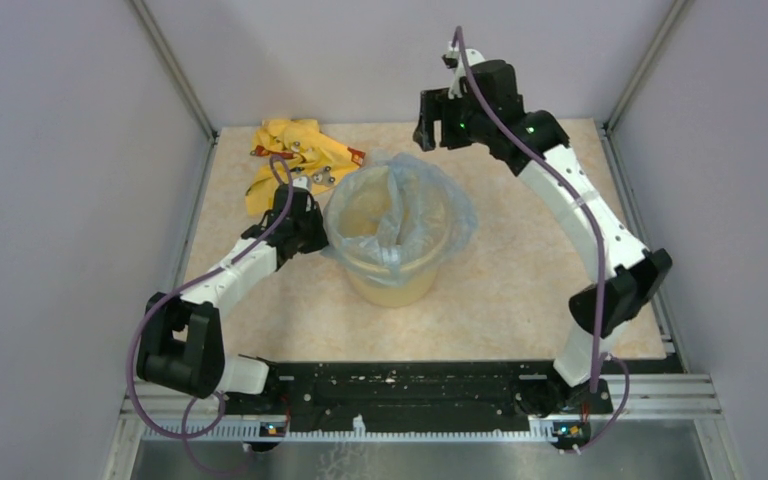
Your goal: Put the trash bags into the trash bin
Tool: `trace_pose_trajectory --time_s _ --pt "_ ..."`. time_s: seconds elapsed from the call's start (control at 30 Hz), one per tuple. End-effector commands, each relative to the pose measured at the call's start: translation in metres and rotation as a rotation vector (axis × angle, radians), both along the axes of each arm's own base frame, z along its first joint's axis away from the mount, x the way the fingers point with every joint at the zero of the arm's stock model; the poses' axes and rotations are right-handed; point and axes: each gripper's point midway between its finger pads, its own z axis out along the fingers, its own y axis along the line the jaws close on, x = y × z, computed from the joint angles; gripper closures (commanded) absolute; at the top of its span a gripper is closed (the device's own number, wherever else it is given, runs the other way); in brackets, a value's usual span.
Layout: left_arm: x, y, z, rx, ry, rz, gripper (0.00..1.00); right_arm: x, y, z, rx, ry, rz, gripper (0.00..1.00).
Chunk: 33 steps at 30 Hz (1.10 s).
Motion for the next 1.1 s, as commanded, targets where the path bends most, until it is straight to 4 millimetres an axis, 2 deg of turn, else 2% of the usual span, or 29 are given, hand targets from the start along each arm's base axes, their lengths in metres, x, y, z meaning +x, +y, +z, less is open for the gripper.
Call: trace_pose_trajectory --time_s 0.0,0.23,0.4,0.53,0.9,1.0,1.07 --pt "0.007 -0.006 0.014 -0.023 -0.063 -0.025 1.0 -0.028 -0.03 0.033 0.038 -0.066 -0.061 0.26" --pt "0.008 -0.008 0.017 -0.028 -0.068 -0.031 1.0 -0.072 -0.068 0.021 0.061 -0.071 -0.114 0.3" --pt "0.008 -0.008 0.017 -0.027 -0.066 -0.032 1.0 -0.096 -0.08 -0.008 0.074 -0.025 -0.133 0.34" --pt "0.009 -0.008 0.017 -0.024 -0.067 -0.033 1.0 -0.107 -0.085 -0.034 0.088 0.017 -0.148 0.38" --pt "0.009 -0.007 0.015 -0.02 -0.062 -0.03 1.0 -0.114 -0.077 -0.081 0.13 0.101 -0.145 0.49" --pt "0.009 -0.007 0.014 -0.02 -0.059 -0.028 1.0 -0.111 -0.079 -0.091 0.125 0.109 -0.168 0.6" --pt "0.008 -0.008 0.013 -0.03 -0.054 -0.028 1.0 -0.108 -0.084 -0.101 0.105 0.116 -0.201 0.73"
